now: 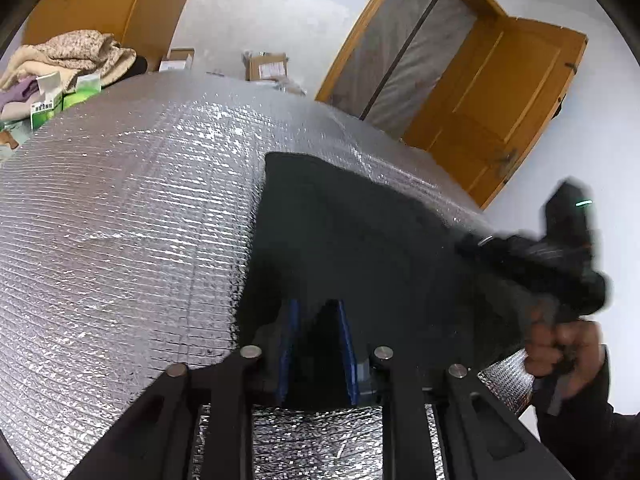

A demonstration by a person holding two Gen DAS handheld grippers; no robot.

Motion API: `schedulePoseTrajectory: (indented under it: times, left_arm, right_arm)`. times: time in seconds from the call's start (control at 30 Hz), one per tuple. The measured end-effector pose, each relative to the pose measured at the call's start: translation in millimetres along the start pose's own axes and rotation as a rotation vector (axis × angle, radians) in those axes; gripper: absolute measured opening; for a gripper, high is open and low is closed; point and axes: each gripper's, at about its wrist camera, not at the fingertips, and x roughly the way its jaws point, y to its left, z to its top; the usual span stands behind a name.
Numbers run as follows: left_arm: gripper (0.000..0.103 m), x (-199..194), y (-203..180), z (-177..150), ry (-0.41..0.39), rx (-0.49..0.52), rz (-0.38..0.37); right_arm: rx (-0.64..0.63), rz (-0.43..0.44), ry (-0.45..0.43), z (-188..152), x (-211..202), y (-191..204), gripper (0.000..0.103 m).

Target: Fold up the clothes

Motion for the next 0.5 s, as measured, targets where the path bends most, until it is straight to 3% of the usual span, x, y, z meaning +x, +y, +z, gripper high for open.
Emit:
schedulePoseTrajectory:
  times: [0.07,0.17,0.23,0.4,0.5]
  left_arm:
    - [0.020,-3.7,2.0,4.5,0.004,-0.011,0.000]
    - [0.020,-8.0,-1.2,19.6,-0.012,0.005,0.017]
    - [0.020,-4.2,-7.0,35.9,-0.028,0.026,0.030]
    - [0.020,25.1,-21.5,81.5,-0.043,0.075,0.066]
    - [0.020,58.2,-18.1,99.0,0.014,0.074,0.102]
  right_arm:
    - [0.075,-0.027,0.024,-2.0,15.0,-22.6,0.004]
    - [0.129,0.005,0.016,-4.3,5.2,-38.1,0.005]
    - [0.103,0.012,0.000,-1.6,-2.7,-31.0,0.011]
    - [0.046,0.059,-0.052,7.4,-8.2,-9.5,0.011]
    - [0.053,0.011,-0.027,16.4,8.7,-12.7,0.011]
